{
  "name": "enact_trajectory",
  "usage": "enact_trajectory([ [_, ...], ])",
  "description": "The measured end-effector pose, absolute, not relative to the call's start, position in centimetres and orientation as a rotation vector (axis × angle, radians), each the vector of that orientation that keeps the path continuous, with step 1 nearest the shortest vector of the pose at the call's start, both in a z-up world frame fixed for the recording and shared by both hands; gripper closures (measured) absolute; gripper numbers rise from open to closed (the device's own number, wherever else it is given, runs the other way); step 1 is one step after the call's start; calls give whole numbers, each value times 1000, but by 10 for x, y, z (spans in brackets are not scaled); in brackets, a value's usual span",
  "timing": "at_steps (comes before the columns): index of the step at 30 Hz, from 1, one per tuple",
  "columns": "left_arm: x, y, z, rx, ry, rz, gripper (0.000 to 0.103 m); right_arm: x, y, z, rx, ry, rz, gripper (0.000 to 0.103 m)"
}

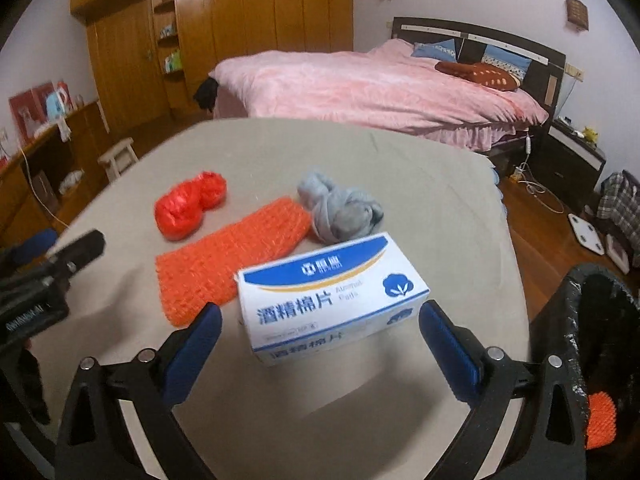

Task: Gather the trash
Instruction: 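Move both tools back over the table toward the white box, then grasp the white alcohol-pad box with the right gripper and lift it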

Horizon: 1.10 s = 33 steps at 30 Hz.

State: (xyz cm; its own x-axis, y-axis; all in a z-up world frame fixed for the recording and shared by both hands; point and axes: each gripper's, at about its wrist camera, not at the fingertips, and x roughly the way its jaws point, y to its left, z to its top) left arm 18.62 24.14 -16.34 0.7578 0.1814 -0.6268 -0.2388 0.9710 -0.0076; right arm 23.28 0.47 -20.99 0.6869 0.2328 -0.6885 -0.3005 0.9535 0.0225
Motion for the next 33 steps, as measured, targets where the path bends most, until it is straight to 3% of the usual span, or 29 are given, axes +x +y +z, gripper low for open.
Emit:
enact_trajectory([
  [17,189,237,-173,-102,694,215,10,240,-40,-219,-179,841,151,6],
  [33,190,241,-173,-115,682,216,10,277,-26,-218,44,878,113,6],
])
